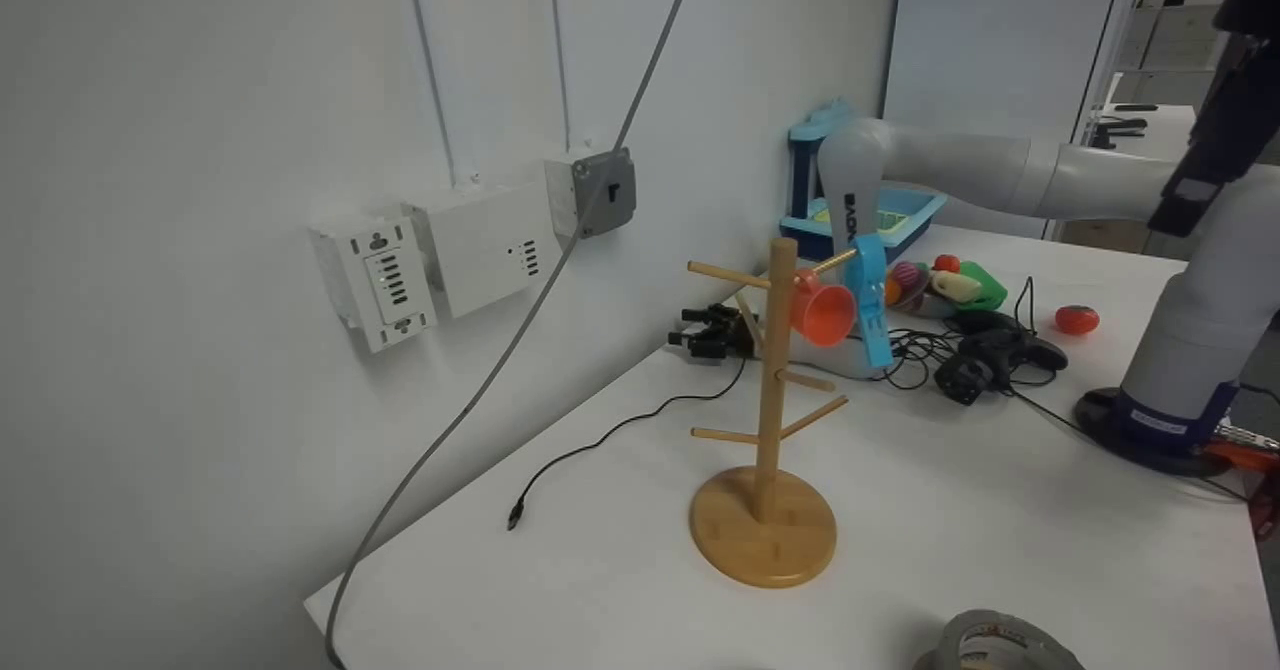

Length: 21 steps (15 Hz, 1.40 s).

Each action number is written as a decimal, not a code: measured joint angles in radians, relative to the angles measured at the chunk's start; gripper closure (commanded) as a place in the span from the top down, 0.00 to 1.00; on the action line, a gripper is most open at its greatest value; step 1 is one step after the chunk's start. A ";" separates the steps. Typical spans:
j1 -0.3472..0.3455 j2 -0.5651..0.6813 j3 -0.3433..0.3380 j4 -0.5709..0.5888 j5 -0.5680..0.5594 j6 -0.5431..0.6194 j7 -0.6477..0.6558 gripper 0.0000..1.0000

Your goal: Remove the blue and orange objects from the hanger

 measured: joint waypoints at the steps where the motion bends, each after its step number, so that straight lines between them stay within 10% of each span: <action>1: 0.009 0.015 0.000 0.008 0.031 0.012 -0.010 1.00; 21: 0.032 0.117 0.073 0.034 0.102 0.116 0.074 0.93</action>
